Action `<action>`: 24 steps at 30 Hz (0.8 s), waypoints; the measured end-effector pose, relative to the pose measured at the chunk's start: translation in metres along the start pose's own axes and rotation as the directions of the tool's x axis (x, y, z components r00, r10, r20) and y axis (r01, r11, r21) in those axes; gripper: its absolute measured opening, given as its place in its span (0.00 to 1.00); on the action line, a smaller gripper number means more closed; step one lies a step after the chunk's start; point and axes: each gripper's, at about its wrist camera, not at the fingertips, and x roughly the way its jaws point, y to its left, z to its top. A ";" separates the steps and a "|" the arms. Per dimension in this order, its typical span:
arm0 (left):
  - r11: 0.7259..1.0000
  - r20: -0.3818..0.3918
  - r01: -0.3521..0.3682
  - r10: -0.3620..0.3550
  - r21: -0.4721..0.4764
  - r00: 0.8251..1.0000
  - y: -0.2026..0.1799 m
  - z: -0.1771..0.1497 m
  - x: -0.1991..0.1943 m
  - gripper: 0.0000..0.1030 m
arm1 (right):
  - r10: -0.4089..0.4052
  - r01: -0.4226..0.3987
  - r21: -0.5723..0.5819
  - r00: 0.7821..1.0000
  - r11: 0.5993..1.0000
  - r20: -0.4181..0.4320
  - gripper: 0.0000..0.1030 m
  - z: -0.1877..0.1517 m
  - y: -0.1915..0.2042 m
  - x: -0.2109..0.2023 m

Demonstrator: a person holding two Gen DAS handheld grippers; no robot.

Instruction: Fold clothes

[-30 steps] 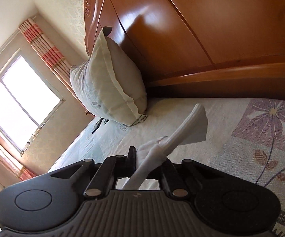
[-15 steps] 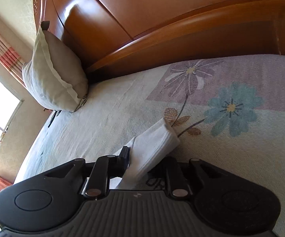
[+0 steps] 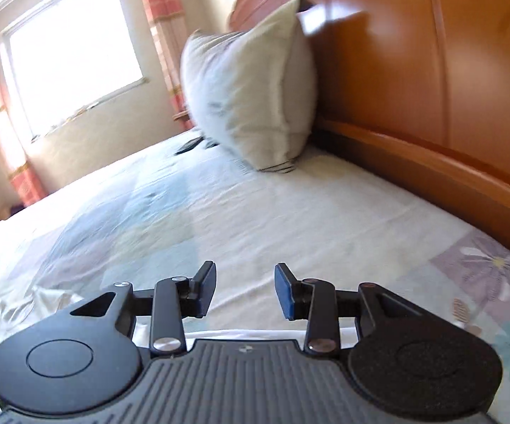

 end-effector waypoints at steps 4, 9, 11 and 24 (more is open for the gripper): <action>1.000 0.000 -0.014 0.014 -0.007 1.000 -0.003 -0.006 -0.006 0.97 | 0.127 -0.161 -0.173 0.973 0.972 -0.194 0.39 -0.002 0.047 0.069; 0.999 -0.005 -0.034 0.033 -0.021 0.999 -0.004 -0.011 -0.009 0.97 | 0.145 -0.248 -0.310 0.937 0.918 -0.319 0.39 -0.013 0.077 0.102; 0.999 -0.012 -0.037 0.036 -0.025 0.999 -0.004 -0.012 -0.009 0.97 | 0.150 -0.274 -0.342 0.926 0.899 -0.348 0.39 -0.017 0.083 0.105; 1.000 -0.005 -0.022 0.022 -0.022 1.000 -0.010 -0.011 -0.008 0.97 | 0.041 -0.189 -0.434 0.944 0.881 -0.327 0.07 -0.005 0.101 0.123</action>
